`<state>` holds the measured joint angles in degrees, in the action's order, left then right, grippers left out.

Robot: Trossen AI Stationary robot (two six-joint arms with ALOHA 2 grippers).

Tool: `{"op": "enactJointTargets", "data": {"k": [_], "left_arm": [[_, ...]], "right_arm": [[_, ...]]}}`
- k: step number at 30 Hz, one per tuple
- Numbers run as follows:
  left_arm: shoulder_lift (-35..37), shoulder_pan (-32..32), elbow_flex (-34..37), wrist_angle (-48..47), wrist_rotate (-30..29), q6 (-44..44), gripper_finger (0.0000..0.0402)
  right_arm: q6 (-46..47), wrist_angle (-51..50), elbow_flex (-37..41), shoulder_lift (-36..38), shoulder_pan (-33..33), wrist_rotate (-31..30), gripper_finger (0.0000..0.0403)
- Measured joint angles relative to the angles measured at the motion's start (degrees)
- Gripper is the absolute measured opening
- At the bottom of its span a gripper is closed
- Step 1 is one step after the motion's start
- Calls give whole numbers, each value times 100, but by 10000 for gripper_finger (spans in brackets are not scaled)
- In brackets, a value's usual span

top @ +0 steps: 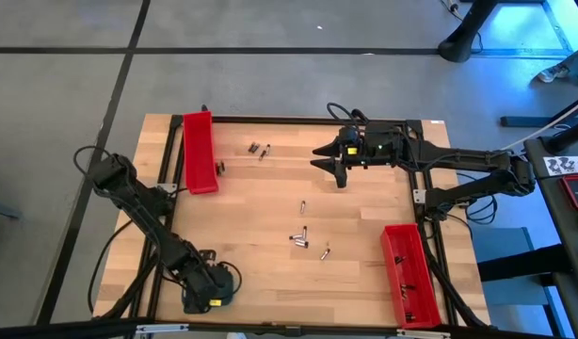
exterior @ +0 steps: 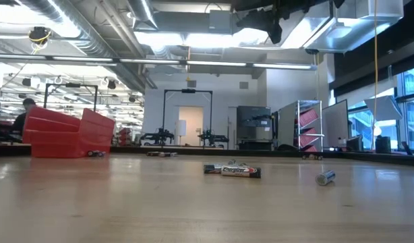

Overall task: Sort batteries
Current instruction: Put the large black battery into the blue bin

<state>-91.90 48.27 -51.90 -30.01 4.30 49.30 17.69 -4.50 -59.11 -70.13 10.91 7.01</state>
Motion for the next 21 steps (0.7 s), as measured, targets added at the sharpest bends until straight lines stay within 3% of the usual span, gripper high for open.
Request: {"op": "enactJointTargets", "data": {"k": [8, 15, 21], "left_arm": [[-15, -2, 0, -79, 14, 13, 62], [-15, -2, 0, -77, 35, 173, 127], [164, -104, -2, -187, 687, 800, 160]], "right_arm": [[2, 1, 2, 0, -2, 0, 191], [2, 1, 2, -2, -2, 0, 191], [2, 3, 2, -4, -2, 0, 191]]}}
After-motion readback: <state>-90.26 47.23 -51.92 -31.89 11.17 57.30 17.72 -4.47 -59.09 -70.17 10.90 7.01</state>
